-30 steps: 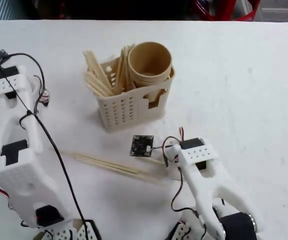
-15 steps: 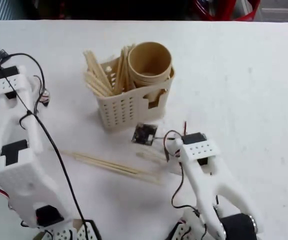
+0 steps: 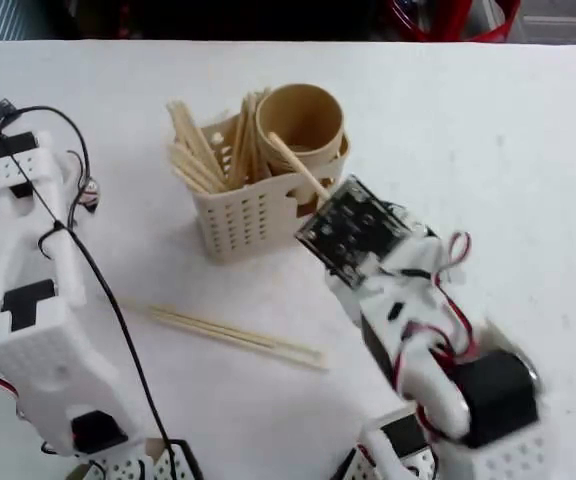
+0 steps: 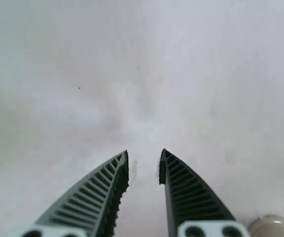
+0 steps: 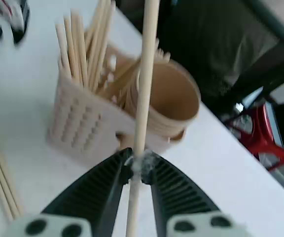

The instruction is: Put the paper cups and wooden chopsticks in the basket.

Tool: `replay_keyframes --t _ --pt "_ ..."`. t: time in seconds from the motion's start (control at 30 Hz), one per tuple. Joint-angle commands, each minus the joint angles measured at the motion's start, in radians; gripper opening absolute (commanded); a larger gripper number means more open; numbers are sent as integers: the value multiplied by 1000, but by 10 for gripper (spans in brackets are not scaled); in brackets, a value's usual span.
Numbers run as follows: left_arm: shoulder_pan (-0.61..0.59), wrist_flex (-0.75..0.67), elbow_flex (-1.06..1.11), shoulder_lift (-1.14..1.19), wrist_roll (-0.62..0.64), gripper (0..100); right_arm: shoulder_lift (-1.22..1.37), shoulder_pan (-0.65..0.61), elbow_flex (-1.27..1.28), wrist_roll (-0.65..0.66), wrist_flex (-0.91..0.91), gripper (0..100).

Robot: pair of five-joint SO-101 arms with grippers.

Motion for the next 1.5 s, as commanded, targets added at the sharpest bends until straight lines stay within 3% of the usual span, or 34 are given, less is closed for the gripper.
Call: replay_keyframes --t 0.0,0.13,0.27,0.73,0.87,1.1,1.3,1.47 --pt "-4 -17 -12 -12 3 116 68 -128 -210 -218 -182 17" --pt "-4 -17 -12 -12 3 116 171 -180 -210 -376 -483 17" --pt "-5 -17 -12 -12 3 116 289 -185 -158 -417 -696 19" --pt "-4 -17 -14 -12 3 116 599 -186 -25 -422 -1032 18" --pt "-4 -17 -14 -12 3 116 616 -188 -23 -420 -941 34" --pt "-4 -17 -14 -12 3 116 565 -189 -28 -413 -757 256" --pt "-4 -17 -14 -12 3 116 406 -189 -29 -404 -496 138" --pt "-4 -17 -14 -12 3 116 367 -288 -21 -160 -97 86"
